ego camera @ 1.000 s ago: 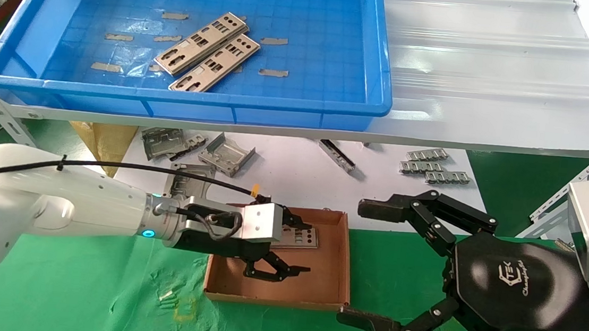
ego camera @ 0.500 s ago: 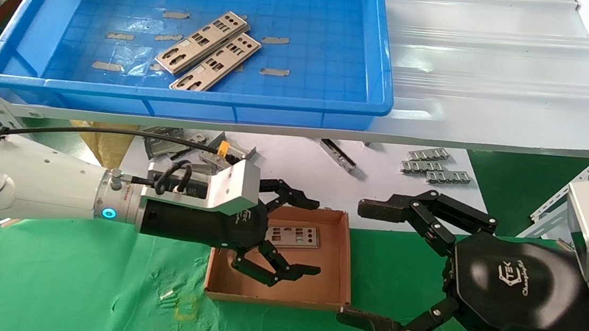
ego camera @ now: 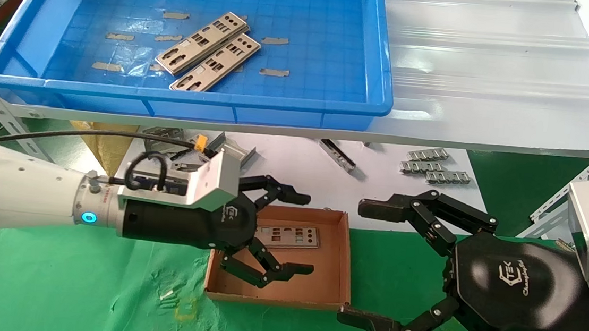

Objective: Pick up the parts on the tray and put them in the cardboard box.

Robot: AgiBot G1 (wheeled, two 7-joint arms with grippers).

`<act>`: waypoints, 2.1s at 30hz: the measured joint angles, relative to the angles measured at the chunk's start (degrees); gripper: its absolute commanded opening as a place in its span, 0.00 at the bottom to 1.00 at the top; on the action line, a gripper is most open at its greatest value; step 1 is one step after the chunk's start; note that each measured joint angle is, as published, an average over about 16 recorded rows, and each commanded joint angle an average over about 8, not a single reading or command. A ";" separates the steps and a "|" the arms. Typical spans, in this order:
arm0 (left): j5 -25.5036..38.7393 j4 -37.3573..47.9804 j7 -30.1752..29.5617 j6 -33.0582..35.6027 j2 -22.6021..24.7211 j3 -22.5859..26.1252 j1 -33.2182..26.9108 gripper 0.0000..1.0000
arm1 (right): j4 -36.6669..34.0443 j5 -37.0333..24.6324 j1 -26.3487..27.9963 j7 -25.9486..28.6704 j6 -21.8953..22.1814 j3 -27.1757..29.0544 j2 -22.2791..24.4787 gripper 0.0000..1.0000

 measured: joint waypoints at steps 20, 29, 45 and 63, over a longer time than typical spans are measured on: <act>-6.34 -22.54 -13.32 -1.17 -12.82 -10.06 11.14 1.00 | 0.00 0.00 0.00 0.00 0.00 0.00 0.00 1.00; -9.20 -32.70 -19.32 -1.70 -18.61 -14.59 16.17 1.00 | 0.00 0.00 0.00 0.00 0.00 0.00 0.00 1.00; -14.29 -50.78 -30.00 -2.63 -28.90 -22.66 25.11 1.00 | 0.00 0.00 0.00 0.00 0.00 -0.01 0.00 1.00; -17.17 -60.60 -35.38 -3.07 -34.45 -27.05 29.96 1.00 | -0.01 0.02 -0.01 -0.01 0.01 0.00 0.01 1.00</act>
